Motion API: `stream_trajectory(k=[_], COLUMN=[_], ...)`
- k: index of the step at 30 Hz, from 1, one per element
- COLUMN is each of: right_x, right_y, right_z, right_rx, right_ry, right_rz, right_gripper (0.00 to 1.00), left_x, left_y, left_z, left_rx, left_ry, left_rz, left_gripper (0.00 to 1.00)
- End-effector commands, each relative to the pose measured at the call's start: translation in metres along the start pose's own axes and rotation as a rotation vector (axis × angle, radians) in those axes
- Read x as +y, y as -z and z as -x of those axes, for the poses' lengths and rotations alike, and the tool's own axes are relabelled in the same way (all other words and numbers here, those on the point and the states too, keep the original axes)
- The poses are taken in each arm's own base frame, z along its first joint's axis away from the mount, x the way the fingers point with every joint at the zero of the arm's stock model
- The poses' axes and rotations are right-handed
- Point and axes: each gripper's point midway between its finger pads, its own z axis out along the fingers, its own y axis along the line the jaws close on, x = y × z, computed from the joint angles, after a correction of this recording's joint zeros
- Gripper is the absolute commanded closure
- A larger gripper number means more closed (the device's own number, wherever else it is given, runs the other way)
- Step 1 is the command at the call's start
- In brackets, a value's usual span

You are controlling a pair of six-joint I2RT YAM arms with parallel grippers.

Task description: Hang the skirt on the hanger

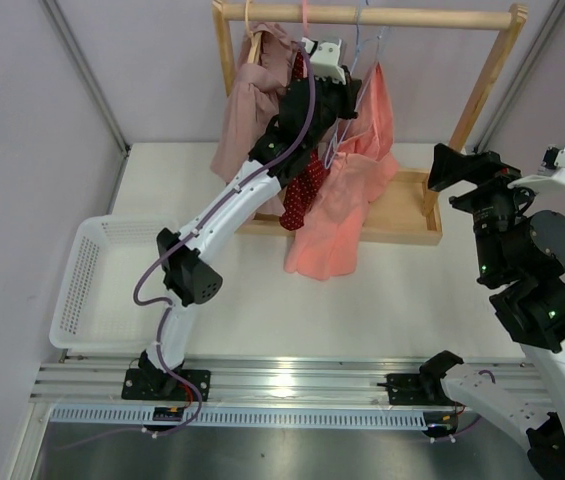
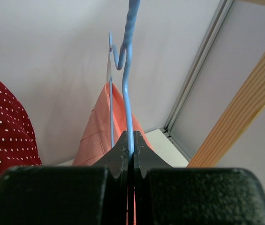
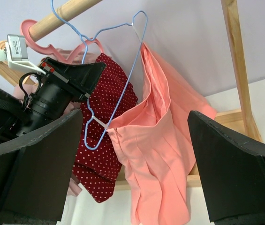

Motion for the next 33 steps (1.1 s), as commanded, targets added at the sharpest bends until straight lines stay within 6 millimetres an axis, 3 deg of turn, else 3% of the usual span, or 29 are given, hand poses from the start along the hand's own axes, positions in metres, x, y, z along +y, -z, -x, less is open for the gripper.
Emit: stream_trajectory(k=[1,9,16,18,19,23,26,27,29,30,32,33], right_x=[-0.001,-0.006,-0.007,-0.007,-0.007,-0.007,-0.006,-0.006,-0.006,-0.006,-0.007,-0.007], right_y=[0.002,0.003,0.002,0.003,0.002,0.002,0.001,0.001,0.001,0.0,0.0,-0.001], right_z=[0.001,-0.007,-0.01,-0.009,-0.01,-0.012,-0.015,-0.015,-0.019,-0.022,-0.028,-0.032], right_rx=[-0.004,0.006,0.013,0.013,0.016,0.024,0.031,0.033,0.048,0.056,0.075,0.085], right_ry=[-0.009,-0.002,0.003,0.003,0.001,0.006,0.008,0.007,0.016,0.02,0.023,0.026], right_rz=[0.003,-0.013,-0.017,-0.015,-0.016,-0.018,-0.013,-0.013,-0.009,-0.011,-0.013,-0.012], right_gripper=[0.01,0.01,0.01,0.01,0.01,0.01,0.01,0.01,0.01,0.01,0.01,0.0], left_x=[-0.015,-0.017,-0.019,-0.021,-0.023,-0.032,-0.033,-0.035,-0.036,-0.037,-0.036,-0.031], left_y=[0.008,0.012,0.02,0.022,0.023,0.035,0.042,0.05,0.058,0.069,0.082,0.085], left_z=[0.065,0.042,0.042,0.042,0.042,0.06,0.066,0.079,0.082,0.096,0.101,0.079], left_rx=[-0.168,-0.093,-0.081,-0.079,-0.075,-0.099,-0.101,-0.12,-0.108,-0.12,-0.117,-0.065], left_ry=[0.041,0.027,0.036,0.038,0.036,0.027,0.013,0.012,0.007,0.007,0.002,-0.005], left_rz=[-0.074,-0.1,-0.107,-0.115,-0.125,-0.158,-0.169,-0.177,-0.186,-0.195,-0.199,-0.189], left_gripper=[1.0,1.0,0.97,0.89,0.79,0.62,0.56,0.54,0.52,0.51,0.5,0.48])
